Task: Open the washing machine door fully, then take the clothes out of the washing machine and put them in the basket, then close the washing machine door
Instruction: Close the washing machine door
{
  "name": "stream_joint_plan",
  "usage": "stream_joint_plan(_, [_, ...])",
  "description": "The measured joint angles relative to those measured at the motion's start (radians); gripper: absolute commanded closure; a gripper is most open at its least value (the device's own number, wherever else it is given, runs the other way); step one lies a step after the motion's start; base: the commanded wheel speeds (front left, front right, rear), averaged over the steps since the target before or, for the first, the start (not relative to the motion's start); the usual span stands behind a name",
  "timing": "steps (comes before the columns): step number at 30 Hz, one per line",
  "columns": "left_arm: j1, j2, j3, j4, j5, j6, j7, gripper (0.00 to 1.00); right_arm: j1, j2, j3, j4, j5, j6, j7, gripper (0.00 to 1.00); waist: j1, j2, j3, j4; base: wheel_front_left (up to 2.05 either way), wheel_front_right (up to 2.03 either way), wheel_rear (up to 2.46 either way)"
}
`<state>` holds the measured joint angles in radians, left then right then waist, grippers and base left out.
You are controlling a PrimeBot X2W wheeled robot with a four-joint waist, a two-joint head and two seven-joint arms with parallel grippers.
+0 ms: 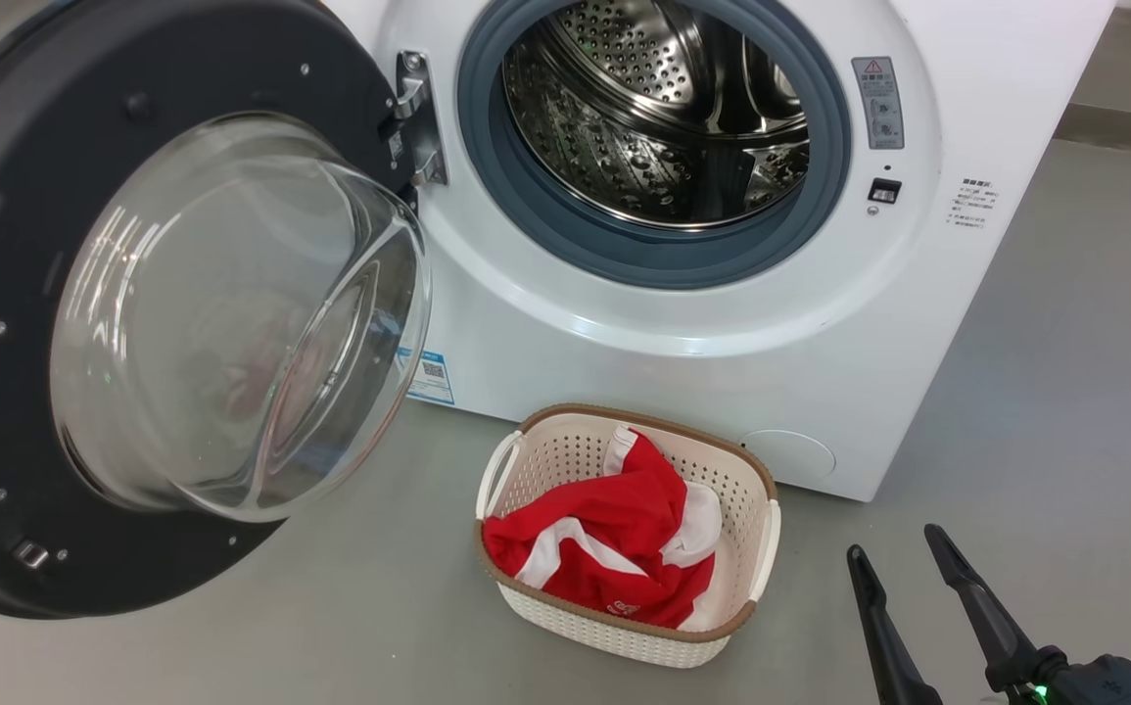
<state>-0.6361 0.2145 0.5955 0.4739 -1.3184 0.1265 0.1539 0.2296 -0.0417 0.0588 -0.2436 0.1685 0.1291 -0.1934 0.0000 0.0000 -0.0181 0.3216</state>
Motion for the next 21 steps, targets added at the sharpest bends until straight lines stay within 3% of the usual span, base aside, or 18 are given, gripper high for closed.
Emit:
stream_joint_plan(9, [-0.07, 0.043, -0.005, 0.147, -0.05, 0.064, 0.125, 1.0, 0.0, 0.0, 0.006, -0.011, -0.001, 0.0, 0.015, 0.0, 0.0, 0.0, 0.008, -0.006, 0.0, 0.0, 0.0])
stream_joint_plan(21, [-0.066, 0.069, -0.09, 0.177, -0.037, 0.064, 0.262, 1.0, 0.0, 0.0, -0.001, -0.016, -0.001, 0.0, 0.016, 0.0, 0.0, 0.0, 0.015, -0.003, 0.0, 0.0, 0.0])
